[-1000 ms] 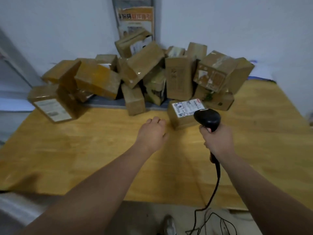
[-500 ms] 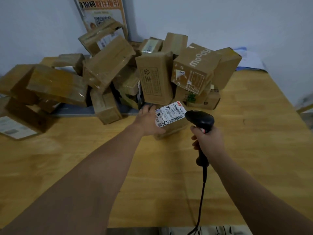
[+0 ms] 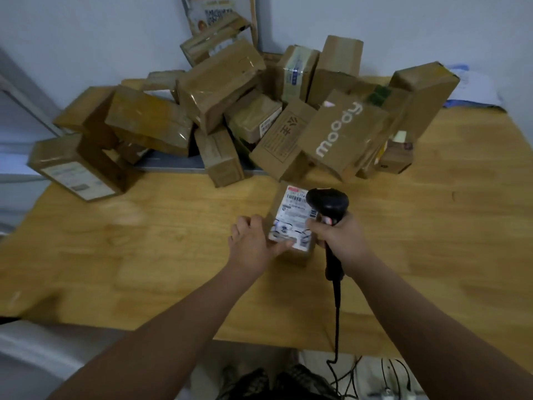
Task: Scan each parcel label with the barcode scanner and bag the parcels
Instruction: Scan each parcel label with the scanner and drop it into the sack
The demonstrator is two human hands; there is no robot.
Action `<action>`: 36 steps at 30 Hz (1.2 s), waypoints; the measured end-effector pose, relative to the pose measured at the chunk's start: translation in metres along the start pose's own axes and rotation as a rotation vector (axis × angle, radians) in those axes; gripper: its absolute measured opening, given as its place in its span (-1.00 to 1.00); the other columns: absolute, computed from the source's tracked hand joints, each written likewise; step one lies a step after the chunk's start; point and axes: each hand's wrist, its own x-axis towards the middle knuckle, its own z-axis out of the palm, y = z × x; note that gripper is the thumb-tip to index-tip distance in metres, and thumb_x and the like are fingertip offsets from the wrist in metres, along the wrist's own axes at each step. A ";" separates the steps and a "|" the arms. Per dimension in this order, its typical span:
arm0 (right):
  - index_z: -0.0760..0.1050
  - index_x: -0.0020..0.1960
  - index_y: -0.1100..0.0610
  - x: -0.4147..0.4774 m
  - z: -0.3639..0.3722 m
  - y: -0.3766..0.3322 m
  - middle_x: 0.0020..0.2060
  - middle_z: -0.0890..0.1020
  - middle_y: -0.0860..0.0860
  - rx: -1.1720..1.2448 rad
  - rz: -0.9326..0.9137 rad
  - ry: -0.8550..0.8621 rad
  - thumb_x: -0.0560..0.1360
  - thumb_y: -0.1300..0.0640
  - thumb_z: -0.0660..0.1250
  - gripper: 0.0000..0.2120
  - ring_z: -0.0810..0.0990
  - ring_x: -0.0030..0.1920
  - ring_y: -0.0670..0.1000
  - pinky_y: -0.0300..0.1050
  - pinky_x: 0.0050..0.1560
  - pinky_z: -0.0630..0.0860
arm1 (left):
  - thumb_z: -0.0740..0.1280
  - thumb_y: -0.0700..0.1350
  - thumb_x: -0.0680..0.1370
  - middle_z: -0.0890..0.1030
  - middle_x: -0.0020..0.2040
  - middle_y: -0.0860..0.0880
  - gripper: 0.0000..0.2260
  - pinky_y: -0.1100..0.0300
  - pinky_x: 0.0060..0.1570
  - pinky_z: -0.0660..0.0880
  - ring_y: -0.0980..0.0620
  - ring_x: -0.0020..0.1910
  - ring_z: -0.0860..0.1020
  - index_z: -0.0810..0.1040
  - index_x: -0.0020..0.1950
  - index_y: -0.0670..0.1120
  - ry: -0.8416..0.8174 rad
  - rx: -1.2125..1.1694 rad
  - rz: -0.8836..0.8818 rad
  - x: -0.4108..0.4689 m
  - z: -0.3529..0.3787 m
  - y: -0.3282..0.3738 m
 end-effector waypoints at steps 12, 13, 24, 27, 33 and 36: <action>0.53 -0.01 0.09 -0.025 0.012 0.024 -0.17 0.63 0.01 -0.205 -0.011 -0.182 0.42 0.29 0.44 -0.80 0.59 -0.13 -0.03 -0.19 -0.16 0.49 | 0.34 -0.09 0.54 0.52 0.25 -0.05 -0.39 -0.12 0.30 0.40 -0.07 0.22 0.47 0.15 0.50 0.19 -0.366 -0.814 -0.334 0.015 -0.032 -0.035; 0.53 -0.02 0.11 -0.027 0.013 0.024 -0.18 0.63 0.03 -0.210 -0.019 -0.193 0.42 0.29 0.44 -0.81 0.59 -0.13 -0.01 -0.15 -0.13 0.51 | 0.32 -0.08 0.54 0.54 0.21 -0.05 -0.47 -0.16 0.29 0.39 -0.08 0.21 0.48 0.21 0.45 0.18 -0.377 -0.838 -0.348 0.014 -0.033 -0.039; 0.45 -0.11 0.11 -0.030 0.028 0.025 -0.34 0.50 -0.01 -0.231 -0.112 -0.212 0.42 0.36 0.42 -0.79 0.49 -0.35 -0.19 -0.39 -0.35 0.45 | 0.22 0.11 0.60 0.58 0.13 -0.16 -0.67 0.03 0.07 0.44 -0.12 0.09 0.52 0.41 0.33 0.03 -0.238 -1.268 -0.458 0.011 -0.035 -0.059; 0.44 -0.01 0.04 -0.027 0.031 0.020 -0.24 0.57 0.02 -0.218 -0.111 -0.188 0.43 0.35 0.39 -0.72 0.56 -0.25 -0.08 -0.34 -0.30 0.50 | 0.28 0.03 0.58 0.54 0.01 -0.05 -0.78 0.12 -0.03 0.38 -0.02 -0.03 0.49 0.41 0.20 0.04 -0.254 -1.145 -0.362 0.015 -0.048 -0.061; 0.47 0.13 0.05 -0.022 0.045 0.006 -0.17 0.61 -0.13 -0.238 -0.188 -0.064 0.46 0.21 0.45 -0.71 0.59 -0.18 -0.22 -0.40 -0.25 0.49 | 0.44 -0.06 0.49 0.61 -0.03 -0.01 -0.81 0.15 -0.05 0.50 0.00 -0.02 0.58 0.45 -0.01 0.07 -0.124 -1.000 -0.242 0.027 -0.081 -0.062; 0.54 0.06 0.08 -0.024 0.052 -0.002 -0.23 0.64 -0.11 -0.219 -0.209 -0.053 0.44 0.09 0.47 -0.77 0.60 -0.26 -0.19 -0.33 -0.27 0.47 | 0.46 -0.10 0.48 0.58 -0.02 -0.02 -0.77 0.20 -0.12 0.52 0.02 -0.06 0.59 0.44 0.01 0.07 0.040 -1.011 -0.188 0.029 -0.089 -0.063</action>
